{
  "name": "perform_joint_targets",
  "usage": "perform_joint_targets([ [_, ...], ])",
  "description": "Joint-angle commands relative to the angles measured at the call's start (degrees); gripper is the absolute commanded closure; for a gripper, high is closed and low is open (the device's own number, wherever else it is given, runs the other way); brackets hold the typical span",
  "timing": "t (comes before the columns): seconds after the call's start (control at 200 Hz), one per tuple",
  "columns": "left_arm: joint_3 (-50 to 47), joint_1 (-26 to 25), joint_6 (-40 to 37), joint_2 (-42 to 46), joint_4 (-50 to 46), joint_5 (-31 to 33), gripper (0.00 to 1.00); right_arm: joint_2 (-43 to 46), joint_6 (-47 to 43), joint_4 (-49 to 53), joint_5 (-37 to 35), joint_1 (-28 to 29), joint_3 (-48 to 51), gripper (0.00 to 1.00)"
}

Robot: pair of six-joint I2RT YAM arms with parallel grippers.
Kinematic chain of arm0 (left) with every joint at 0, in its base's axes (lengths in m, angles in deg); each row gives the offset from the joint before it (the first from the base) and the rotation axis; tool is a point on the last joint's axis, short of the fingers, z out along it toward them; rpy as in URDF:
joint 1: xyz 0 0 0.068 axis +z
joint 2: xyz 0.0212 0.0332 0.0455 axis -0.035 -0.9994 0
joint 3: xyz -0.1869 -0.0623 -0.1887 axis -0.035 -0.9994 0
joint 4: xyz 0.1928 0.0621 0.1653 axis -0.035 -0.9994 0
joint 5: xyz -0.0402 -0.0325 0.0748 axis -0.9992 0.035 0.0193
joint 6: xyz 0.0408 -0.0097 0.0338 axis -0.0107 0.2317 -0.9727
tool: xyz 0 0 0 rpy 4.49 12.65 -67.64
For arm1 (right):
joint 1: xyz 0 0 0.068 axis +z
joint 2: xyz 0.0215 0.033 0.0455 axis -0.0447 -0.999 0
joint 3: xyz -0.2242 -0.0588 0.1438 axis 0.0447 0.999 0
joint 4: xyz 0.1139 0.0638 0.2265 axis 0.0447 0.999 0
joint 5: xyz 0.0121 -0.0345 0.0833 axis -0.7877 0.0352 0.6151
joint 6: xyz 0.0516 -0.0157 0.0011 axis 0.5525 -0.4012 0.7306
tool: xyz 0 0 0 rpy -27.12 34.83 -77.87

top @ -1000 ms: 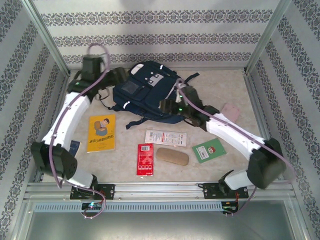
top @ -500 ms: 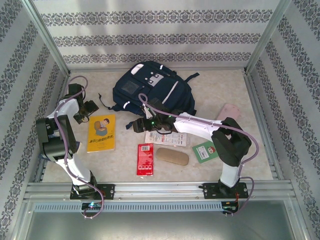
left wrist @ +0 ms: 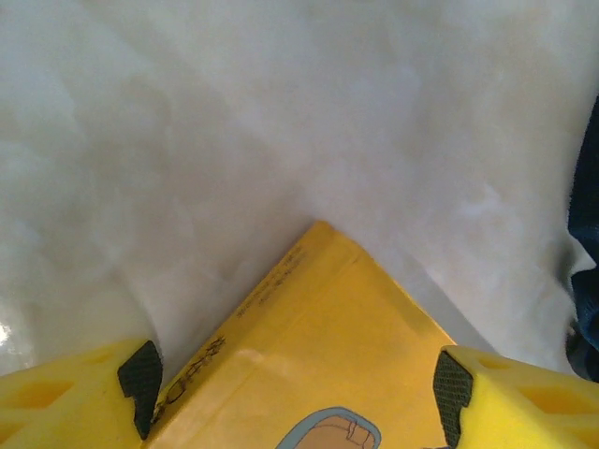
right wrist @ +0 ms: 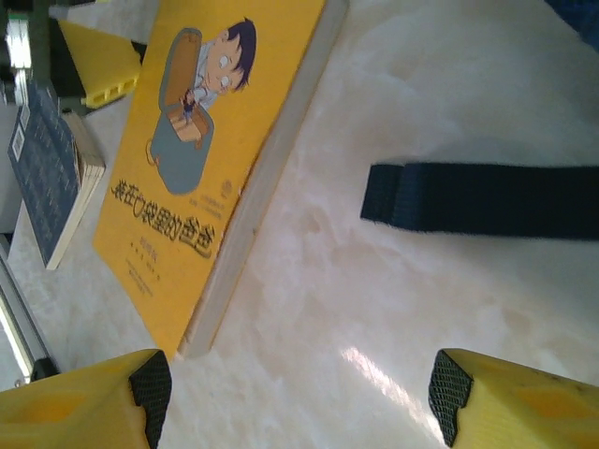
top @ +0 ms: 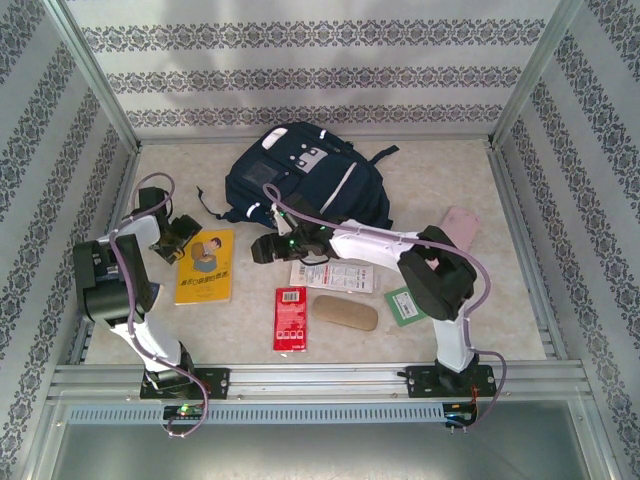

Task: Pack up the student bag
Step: Move the book to the middle-left of the table, then pick up the book from the middle-left of the table.

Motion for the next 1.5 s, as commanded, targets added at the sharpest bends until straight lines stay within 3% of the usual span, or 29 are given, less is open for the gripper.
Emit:
perform_joint_targets([
  [0.0,-6.3,-0.8,7.6,2.1,-1.8,-8.3,0.23,-4.3,2.8,1.1,4.1,0.8,-4.8,0.25],
  [0.375,-14.3,-1.0,7.6,10.3,-3.7,-10.3,0.23,-18.7,9.8,5.5,10.0,1.8,-20.3,0.29],
  [0.61,-17.0,-3.5,9.0,14.9,-3.7,-12.0,0.26,-23.4,10.5,8.2,11.9,1.8,-26.0,0.34],
  [1.229,-19.4,-4.8,8.8,16.2,-2.5,-11.9,0.28,-18.1,10.7,7.3,17.6,2.9,-25.8,0.66],
  [1.499,-19.6,-5.8,9.2,15.9,-2.0,-12.1,0.30,-20.4,13.7,4.8,20.5,3.1,-27.3,0.68],
])
